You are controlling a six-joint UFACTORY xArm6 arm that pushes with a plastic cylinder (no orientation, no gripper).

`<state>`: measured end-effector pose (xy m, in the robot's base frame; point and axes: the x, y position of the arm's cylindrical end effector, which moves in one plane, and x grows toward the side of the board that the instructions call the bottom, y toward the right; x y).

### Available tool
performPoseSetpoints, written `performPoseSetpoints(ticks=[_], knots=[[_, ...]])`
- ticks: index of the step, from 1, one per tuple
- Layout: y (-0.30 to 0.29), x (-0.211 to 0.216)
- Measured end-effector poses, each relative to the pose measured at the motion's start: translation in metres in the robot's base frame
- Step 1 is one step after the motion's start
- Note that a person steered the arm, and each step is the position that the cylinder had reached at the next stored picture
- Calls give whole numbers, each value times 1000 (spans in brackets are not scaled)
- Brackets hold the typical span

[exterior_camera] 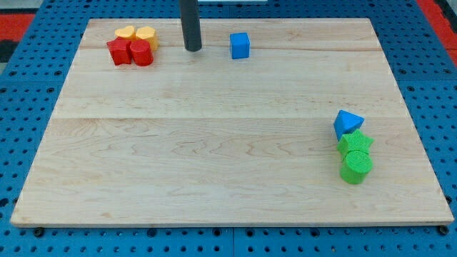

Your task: Move the blue cube towards the center of the board

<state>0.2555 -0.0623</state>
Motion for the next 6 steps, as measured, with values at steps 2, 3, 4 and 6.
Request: performPoseSetpoints(ticks=[2, 3, 4, 6], knots=[[95, -5], [109, 39], [125, 90], [93, 89]])
